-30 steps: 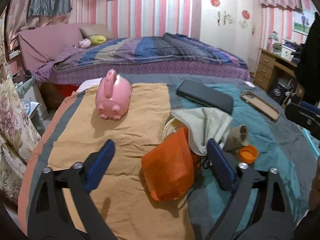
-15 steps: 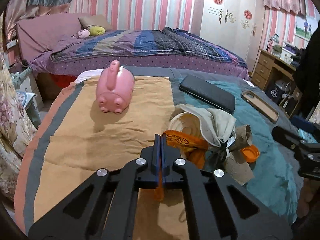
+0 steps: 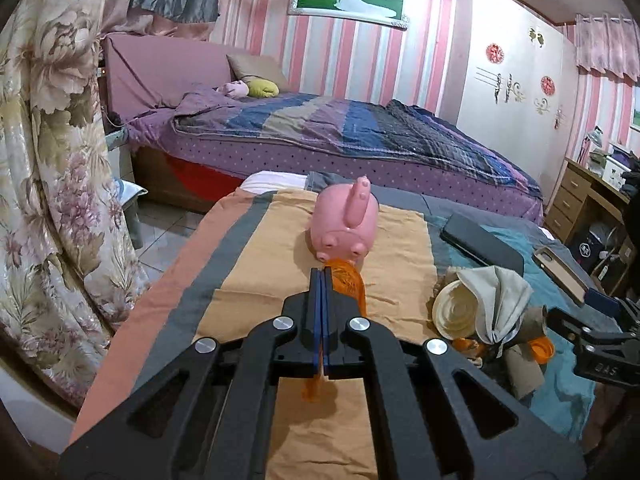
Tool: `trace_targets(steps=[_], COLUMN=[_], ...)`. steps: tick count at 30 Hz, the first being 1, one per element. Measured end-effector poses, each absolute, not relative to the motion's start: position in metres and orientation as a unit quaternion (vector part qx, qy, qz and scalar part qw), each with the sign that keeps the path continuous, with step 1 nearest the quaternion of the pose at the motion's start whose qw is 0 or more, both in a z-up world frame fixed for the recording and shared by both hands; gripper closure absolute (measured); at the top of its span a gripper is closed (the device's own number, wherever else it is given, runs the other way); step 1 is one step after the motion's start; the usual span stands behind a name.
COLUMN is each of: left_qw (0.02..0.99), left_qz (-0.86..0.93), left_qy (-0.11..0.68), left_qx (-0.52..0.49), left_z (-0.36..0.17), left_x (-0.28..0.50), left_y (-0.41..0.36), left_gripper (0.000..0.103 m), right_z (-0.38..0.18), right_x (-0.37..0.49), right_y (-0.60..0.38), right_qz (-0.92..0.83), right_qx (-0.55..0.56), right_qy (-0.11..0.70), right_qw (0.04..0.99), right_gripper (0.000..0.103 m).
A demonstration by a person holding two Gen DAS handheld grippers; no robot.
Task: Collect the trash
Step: 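Grasp the cardboard tube with the right tool, then carry the orange bag in the left tool while the right tool carries the tube to the basket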
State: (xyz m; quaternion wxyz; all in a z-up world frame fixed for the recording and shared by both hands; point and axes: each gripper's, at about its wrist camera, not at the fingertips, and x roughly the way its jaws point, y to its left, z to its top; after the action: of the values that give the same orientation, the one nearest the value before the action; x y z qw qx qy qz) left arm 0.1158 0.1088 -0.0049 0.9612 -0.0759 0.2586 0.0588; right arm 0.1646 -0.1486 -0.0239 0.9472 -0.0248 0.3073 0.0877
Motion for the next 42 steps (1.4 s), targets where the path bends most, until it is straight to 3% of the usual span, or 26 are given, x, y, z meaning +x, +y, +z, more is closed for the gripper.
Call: trace_targets(steps=[4, 6, 8, 11, 27, 42], left_qw=[0.961, 0.961, 0.962, 0.962, 0.967, 0.975], left_qz=[0.048, 0.041, 0.037, 0.034, 0.036, -0.019], left_qy=[0.264, 0.265, 0.266, 0.264, 0.243, 0.212], left_qx=[-0.063, -0.059, -0.058, -0.064, -0.061, -0.069], left_z=[-0.008, -0.009, -0.010, -0.009, 0.005, 0.028], left_x=[0.119, 0.120, 0.120, 0.120, 0.111, 0.094], left_y=[0.102, 0.099, 0.097, 0.099, 0.087, 0.026], left_gripper=[0.103, 0.103, 0.103, 0.103, 0.103, 0.103], right_z=[-0.040, -0.046, -0.049, -0.049, -0.007, 0.015], right_x=[0.175, 0.179, 0.183, 0.183, 0.146, 0.120], right_y=[-0.139, -0.139, -0.144, -0.151, -0.193, -0.266], right_qz=[0.086, 0.085, 0.105, 0.129, 0.126, 0.092], right_qx=[-0.033, -0.033, -0.009, 0.023, 0.036, 0.047], right_qy=[0.341, 0.356, 0.376, 0.385, 0.308, 0.277], right_qw=[0.936, 0.930, 0.921, 0.914, 0.942, 0.955], right_gripper=[0.006, 0.016, 0.041, 0.052, 0.056, 0.055])
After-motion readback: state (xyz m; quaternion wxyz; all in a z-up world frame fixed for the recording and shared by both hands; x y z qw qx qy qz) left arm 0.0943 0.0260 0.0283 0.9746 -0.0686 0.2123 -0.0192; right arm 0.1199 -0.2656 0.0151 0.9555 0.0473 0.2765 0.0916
